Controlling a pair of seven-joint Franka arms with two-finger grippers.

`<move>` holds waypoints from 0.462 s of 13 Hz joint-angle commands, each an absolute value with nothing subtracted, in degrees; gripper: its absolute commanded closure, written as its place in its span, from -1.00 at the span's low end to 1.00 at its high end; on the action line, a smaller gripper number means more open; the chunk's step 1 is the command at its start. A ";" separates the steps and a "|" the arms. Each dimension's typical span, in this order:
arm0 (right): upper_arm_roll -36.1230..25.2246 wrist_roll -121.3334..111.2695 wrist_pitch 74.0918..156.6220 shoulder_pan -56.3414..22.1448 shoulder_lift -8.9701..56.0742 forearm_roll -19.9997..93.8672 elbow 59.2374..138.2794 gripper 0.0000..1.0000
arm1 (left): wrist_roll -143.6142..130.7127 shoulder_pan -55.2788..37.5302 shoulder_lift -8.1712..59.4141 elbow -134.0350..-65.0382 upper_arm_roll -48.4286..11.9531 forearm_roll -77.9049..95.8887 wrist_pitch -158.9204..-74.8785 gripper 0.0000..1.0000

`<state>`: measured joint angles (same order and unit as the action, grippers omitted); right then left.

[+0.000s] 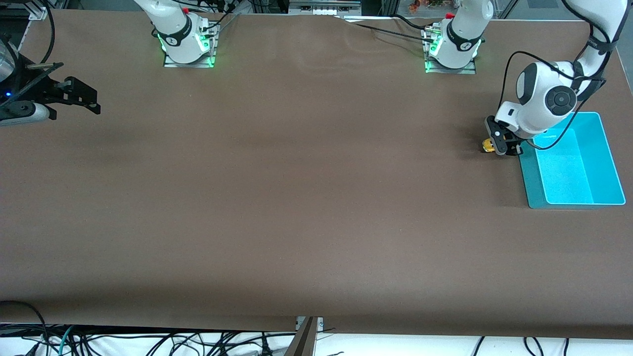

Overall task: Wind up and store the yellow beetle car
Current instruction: 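Lift the car and lower it into the cyan tray with the left gripper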

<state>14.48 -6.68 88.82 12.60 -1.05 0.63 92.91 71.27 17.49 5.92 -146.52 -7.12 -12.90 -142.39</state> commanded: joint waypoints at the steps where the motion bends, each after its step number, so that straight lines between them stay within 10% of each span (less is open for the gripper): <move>1: 14.33 -5.71 87.28 12.04 -0.18 -0.09 90.88 -1.00 | 72.07 17.84 0.44 -142.15 -12.90 -3.55 -127.67 0.62; 6: 14.33 -5.71 86.92 12.04 -0.18 -0.09 90.88 -1.00 | 75.48 18.37 4.99 -118.69 -12.66 -9.99 -104.97 0.59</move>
<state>14.48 -6.68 88.31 12.56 -1.04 0.63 92.90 72.33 17.52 0.74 -127.62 -13.09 -6.31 -111.24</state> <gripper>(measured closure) 0.000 0.533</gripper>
